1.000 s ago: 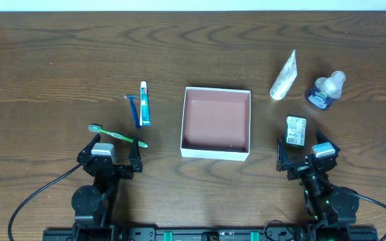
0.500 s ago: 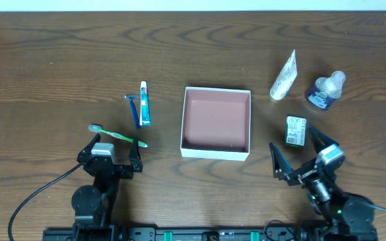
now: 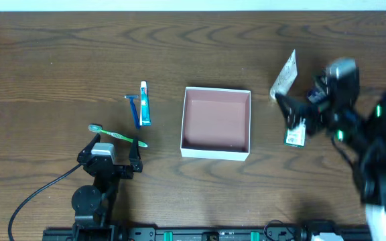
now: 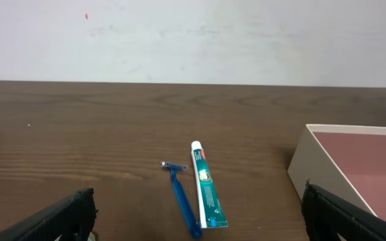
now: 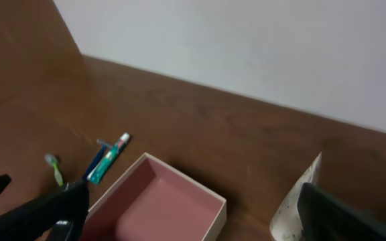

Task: Pack container
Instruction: 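Reach right gripper to the white lotion tube and grasp it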

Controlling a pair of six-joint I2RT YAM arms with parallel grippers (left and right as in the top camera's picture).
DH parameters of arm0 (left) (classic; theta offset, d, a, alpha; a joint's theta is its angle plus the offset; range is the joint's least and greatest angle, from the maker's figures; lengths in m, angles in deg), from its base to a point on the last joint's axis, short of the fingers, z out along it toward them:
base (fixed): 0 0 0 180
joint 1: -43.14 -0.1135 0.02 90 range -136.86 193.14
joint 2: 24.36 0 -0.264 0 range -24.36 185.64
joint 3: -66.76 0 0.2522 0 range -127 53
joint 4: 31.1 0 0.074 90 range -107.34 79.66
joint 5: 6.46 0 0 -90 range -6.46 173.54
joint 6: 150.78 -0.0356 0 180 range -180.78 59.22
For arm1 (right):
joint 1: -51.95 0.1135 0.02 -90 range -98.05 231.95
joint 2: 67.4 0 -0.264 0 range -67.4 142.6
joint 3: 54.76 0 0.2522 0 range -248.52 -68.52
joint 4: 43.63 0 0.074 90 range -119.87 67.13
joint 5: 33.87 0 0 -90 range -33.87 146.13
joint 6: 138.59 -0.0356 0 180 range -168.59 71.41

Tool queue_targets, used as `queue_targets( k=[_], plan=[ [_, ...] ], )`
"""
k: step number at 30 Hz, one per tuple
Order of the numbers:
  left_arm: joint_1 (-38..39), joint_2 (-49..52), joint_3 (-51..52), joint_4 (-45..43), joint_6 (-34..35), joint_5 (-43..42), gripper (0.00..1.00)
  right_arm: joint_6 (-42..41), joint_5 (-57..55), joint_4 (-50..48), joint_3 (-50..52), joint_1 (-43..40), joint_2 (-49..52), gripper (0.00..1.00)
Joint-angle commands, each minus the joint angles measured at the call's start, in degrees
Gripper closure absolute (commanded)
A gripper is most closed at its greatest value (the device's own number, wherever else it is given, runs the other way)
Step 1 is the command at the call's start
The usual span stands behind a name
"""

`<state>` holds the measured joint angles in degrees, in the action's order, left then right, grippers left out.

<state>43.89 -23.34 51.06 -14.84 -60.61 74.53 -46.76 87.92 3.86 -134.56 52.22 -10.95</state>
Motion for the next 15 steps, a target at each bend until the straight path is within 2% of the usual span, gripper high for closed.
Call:
queue_targets(
  k=[1,8,15],
  plan=[
    [-0.31,0.02,1.70,0.74,-0.33,-0.42,0.02,0.79,3.37,1.31,-4.72,-0.26,5.77,0.01],
    [-0.31,0.02,1.70,0.74,-0.33,-0.44,0.02,0.83,-9.05,-4.68,-4.87,-0.26,15.39,0.01],
    [-0.31,0.02,1.70,0.74,-0.33,-0.44,0.02,0.85,-10.38,-7.58,-4.87,-0.22,24.87,0.08]
  ],
)
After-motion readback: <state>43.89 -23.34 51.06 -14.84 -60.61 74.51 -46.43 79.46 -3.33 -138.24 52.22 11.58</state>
